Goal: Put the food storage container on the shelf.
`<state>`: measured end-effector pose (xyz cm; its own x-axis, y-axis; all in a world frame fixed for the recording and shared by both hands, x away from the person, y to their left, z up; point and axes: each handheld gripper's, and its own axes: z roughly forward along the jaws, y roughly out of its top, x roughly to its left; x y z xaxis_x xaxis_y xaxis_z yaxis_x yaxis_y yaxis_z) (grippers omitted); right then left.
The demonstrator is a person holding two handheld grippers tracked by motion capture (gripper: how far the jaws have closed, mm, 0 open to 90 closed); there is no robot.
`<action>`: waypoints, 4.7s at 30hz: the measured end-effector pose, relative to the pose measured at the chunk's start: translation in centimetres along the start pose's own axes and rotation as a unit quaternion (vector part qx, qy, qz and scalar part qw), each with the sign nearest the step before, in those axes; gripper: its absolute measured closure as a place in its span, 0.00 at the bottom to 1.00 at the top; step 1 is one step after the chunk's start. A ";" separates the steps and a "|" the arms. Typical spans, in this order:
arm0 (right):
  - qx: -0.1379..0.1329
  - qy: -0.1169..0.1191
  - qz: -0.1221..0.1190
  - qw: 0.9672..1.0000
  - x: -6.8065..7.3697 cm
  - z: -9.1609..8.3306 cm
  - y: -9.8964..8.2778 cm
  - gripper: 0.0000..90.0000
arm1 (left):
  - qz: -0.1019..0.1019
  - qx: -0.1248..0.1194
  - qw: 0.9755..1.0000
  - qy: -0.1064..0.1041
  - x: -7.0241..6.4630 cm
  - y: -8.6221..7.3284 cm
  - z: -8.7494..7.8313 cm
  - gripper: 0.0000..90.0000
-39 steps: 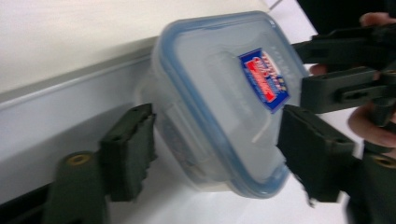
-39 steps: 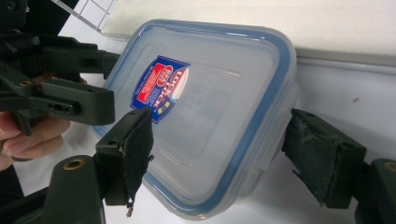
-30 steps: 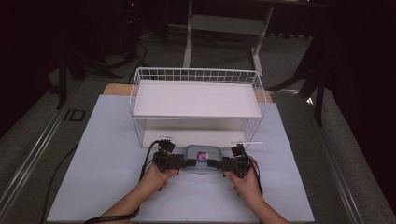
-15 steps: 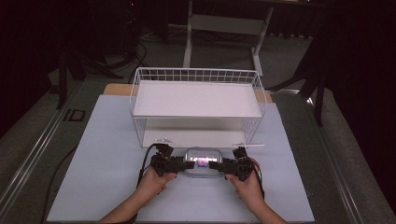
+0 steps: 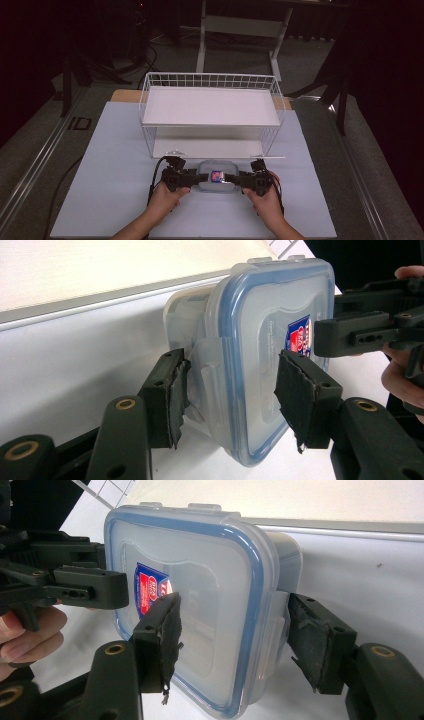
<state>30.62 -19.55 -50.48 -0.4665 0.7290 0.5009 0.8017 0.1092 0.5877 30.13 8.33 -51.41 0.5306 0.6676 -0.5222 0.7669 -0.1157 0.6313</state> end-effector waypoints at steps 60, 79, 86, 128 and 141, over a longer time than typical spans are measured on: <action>-0.105 -0.055 -0.069 0.991 -0.9 4.5 6.1 0.39 | 0.028 -0.082 0.995 0.050 4.5 5.5 1.4 0.47; -0.135 -0.096 -0.127 0.978 1.5 3.2 5.3 0.37 | 0.090 -0.110 0.984 0.111 2.9 5.0 0.1 0.43; -0.117 -0.080 -0.152 0.978 3.8 2.8 3.2 0.73 | 0.132 -0.108 0.980 0.102 1.0 2.7 -1.6 0.20; -0.067 -0.110 -0.149 0.980 3.3 9.6 4.0 1.00 | 0.139 -0.151 0.976 0.073 1.2 -1.4 -2.6 0.01; -0.064 -0.112 -0.159 0.979 4.3 11.5 4.7 1.00 | 0.142 -0.154 0.975 0.076 1.2 -1.5 -3.0 0.01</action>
<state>36.67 -8.13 -52.83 -0.5801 0.8031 0.1360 0.5693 0.2804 0.7729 28.54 11.51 -51.22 0.6286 0.7447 -0.2242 0.4392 -0.1020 0.8926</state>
